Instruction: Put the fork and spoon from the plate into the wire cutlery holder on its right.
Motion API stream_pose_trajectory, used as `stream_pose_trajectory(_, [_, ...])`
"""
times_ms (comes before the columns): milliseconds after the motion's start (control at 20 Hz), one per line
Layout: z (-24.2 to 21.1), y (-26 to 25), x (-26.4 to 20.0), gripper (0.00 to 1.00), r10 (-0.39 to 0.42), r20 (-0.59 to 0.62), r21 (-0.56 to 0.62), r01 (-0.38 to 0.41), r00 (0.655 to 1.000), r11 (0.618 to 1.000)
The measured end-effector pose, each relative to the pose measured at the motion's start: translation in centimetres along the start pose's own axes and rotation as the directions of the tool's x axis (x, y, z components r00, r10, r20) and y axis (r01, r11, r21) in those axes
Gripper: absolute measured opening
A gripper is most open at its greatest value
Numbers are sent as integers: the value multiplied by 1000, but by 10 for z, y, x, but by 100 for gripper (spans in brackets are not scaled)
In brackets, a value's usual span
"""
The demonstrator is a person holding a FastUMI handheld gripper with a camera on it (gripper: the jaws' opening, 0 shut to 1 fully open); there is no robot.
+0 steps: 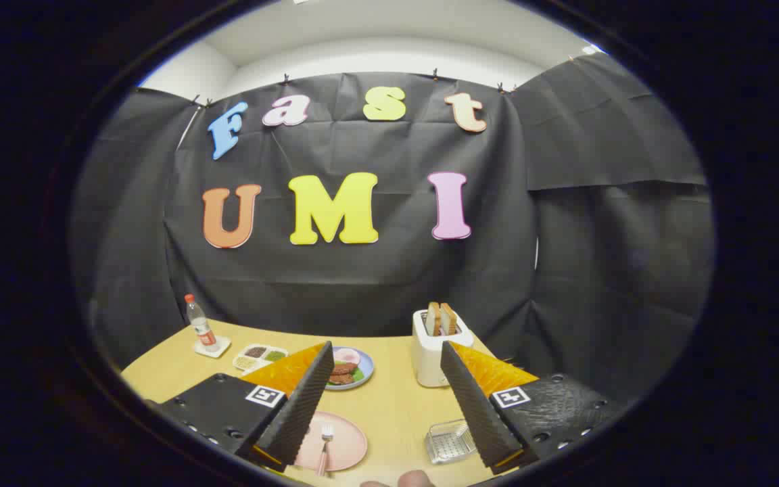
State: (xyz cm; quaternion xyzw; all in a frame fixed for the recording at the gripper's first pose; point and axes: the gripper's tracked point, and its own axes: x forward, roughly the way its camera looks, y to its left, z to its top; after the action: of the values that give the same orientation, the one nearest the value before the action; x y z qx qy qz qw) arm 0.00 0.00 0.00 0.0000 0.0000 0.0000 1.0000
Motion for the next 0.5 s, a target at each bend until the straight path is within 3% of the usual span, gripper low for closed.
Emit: stream_pose_trajectory(500, [-3,16,0,95,21,-19,3,-21,1000,1000])
